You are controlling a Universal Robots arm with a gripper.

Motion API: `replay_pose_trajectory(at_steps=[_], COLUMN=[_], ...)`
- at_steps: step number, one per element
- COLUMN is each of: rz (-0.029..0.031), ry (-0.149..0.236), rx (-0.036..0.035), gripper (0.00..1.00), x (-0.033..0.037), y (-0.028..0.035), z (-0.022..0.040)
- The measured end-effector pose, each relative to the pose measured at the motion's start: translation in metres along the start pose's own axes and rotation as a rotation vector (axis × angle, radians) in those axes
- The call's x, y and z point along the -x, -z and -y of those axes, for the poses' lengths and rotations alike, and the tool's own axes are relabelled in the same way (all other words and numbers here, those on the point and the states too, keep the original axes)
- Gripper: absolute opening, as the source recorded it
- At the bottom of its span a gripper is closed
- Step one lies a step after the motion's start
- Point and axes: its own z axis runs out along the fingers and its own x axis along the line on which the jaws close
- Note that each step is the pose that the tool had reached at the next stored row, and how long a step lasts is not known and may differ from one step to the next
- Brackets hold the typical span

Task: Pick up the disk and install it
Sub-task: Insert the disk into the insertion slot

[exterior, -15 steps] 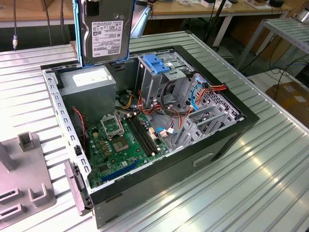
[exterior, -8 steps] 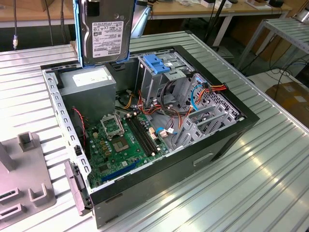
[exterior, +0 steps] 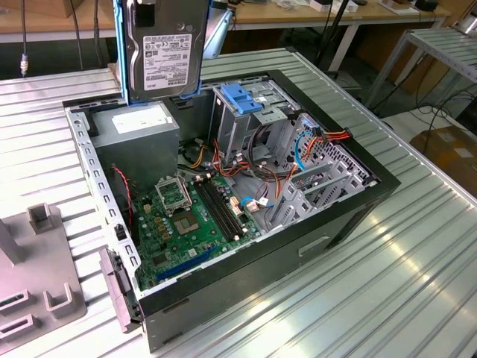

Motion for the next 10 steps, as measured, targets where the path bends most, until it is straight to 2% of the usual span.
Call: replay_pose_trajectory(at_steps=[10], rz=[0.0], ry=[0.0], rx=[0.0], gripper=[0.37], x=[-0.0043], y=[0.0001], z=[0.0001])
